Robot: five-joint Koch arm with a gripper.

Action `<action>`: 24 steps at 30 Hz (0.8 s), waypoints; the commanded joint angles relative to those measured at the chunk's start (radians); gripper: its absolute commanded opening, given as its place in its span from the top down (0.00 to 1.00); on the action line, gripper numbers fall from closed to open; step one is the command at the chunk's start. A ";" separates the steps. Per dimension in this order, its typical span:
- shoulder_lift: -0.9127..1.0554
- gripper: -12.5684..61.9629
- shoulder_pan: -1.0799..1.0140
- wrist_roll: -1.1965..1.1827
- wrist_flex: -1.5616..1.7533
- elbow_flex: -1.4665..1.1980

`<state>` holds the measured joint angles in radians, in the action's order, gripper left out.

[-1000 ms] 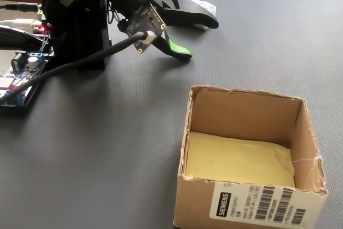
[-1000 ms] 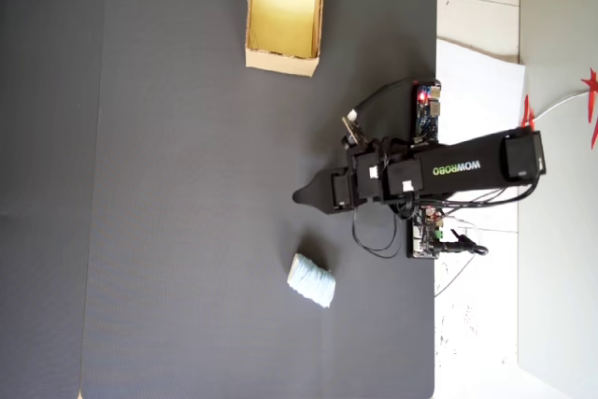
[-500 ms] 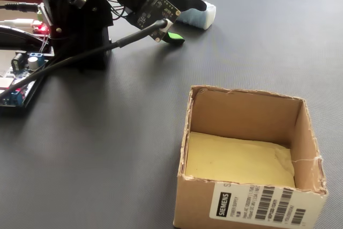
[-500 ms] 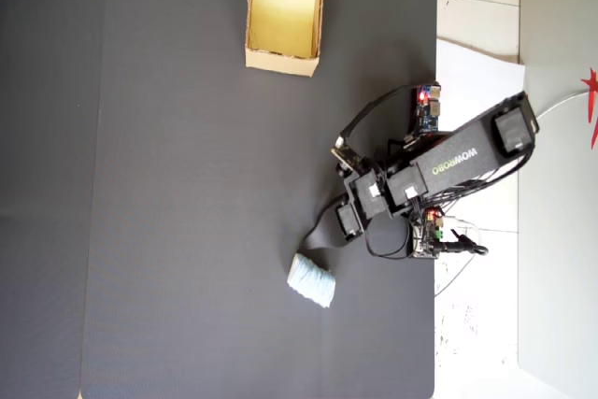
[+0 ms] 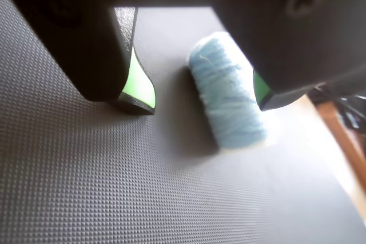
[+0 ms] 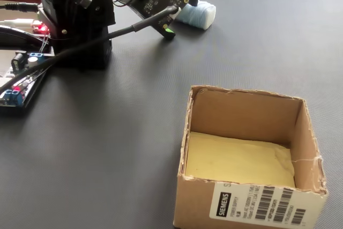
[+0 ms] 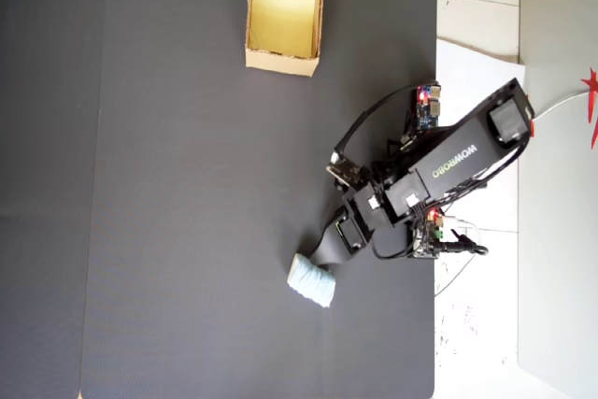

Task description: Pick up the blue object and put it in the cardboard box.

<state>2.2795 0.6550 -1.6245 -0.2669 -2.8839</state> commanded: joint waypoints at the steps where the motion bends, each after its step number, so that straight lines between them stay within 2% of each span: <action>1: 0.041 0.39 0.018 -0.041 -0.017 0.092; 11: -0.100 0.39 0.037 -0.041 -0.193 0.350; 24: -0.396 0.39 0.092 -0.023 -0.443 0.666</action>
<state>1.8883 0.7348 -1.6214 -0.7148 -2.3178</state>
